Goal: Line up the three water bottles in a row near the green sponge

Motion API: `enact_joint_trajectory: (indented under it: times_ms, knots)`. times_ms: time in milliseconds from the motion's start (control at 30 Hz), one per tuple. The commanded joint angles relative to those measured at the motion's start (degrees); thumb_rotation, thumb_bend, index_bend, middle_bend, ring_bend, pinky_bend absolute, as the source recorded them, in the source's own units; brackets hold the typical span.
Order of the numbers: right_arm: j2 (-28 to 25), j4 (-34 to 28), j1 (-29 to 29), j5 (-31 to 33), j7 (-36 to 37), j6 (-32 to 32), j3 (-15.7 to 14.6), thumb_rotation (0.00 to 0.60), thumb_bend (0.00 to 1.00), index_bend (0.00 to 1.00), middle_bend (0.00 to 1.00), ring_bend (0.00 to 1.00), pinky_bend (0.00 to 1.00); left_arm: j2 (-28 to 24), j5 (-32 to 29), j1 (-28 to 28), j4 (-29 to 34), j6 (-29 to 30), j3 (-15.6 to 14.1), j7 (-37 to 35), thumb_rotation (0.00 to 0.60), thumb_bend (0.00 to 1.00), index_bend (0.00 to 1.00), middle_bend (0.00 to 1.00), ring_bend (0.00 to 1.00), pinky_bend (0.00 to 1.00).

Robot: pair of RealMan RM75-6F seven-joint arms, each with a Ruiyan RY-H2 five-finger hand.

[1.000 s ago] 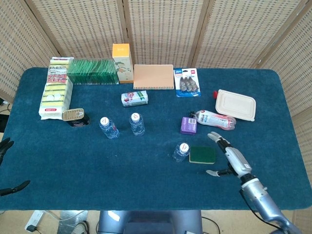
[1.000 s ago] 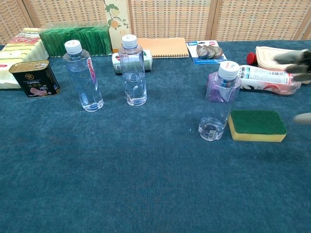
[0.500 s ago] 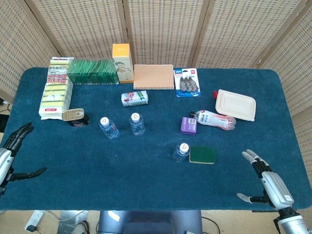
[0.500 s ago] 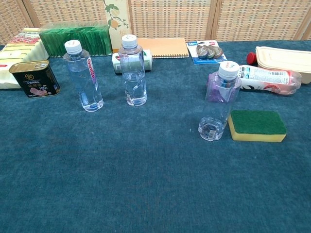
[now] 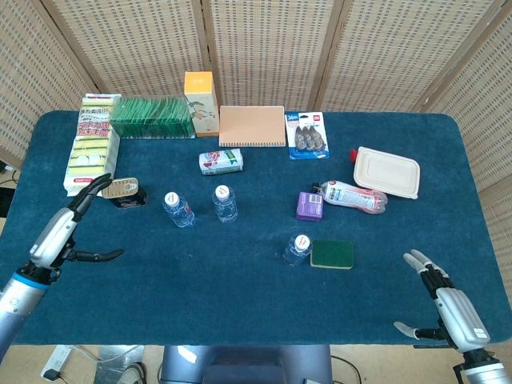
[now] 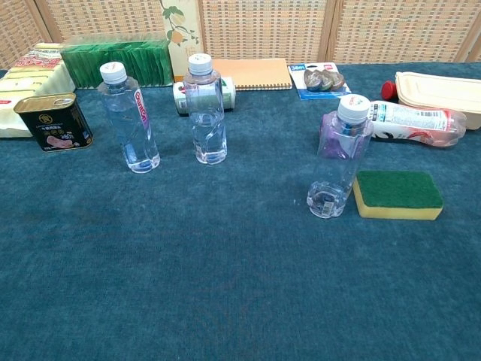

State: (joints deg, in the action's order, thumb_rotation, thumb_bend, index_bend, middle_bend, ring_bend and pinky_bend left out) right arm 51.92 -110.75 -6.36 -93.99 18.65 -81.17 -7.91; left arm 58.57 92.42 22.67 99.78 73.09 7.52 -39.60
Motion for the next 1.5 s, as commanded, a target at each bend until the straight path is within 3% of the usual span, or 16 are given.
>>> enact_joint_trajectory:
  times_ms: [33,333,600,933,1500]
  knots:
    - [-0.2,-0.1,0.1,-0.4,0.3,0.0,0.1,0.600,0.05,0.03,0.00,0.00,0.01,3.0,-1.6,3.8,-0.5,-3.5,2.0,0.3,0.600,0.06,0.00,0.00,0.00,0.01]
    - [-0.8,-0.4,0.3,-0.9,1.3,0.5,0.4,0.600,0.05,0.03,0.00,0.00,0.01,13.2,-5.1,11.8,-3.6,-9.0,5.6,0.6,0.600,0.06,0.00,0.00,0.00,0.05]
    - [-1.4,0.1,0.1,-1.2,3.5,1.1,0.7,0.600,0.05,0.03,0.00,0.00,0.01,24.8,-13.7,17.8,-9.0,-13.1,9.6,2.3,0.600,0.05,0.00,0.00,0.00,0.07]
    - [-2.3,0.4,0.2,-1.5,5.6,1.3,1.0,0.600,0.05,0.03,0.00,0.00,0.01,35.1,-19.5,22.1,-17.5,-16.1,11.9,2.6,0.600,0.06,0.00,0.00,0.00,0.04]
    - [-3.3,0.4,0.3,-2.6,7.9,1.4,1.0,0.600,0.05,0.03,0.00,0.00,0.01,42.5,-20.3,23.5,-27.0,-17.7,12.6,-4.6,0.600,0.06,0.00,0.00,0.00,0.04]
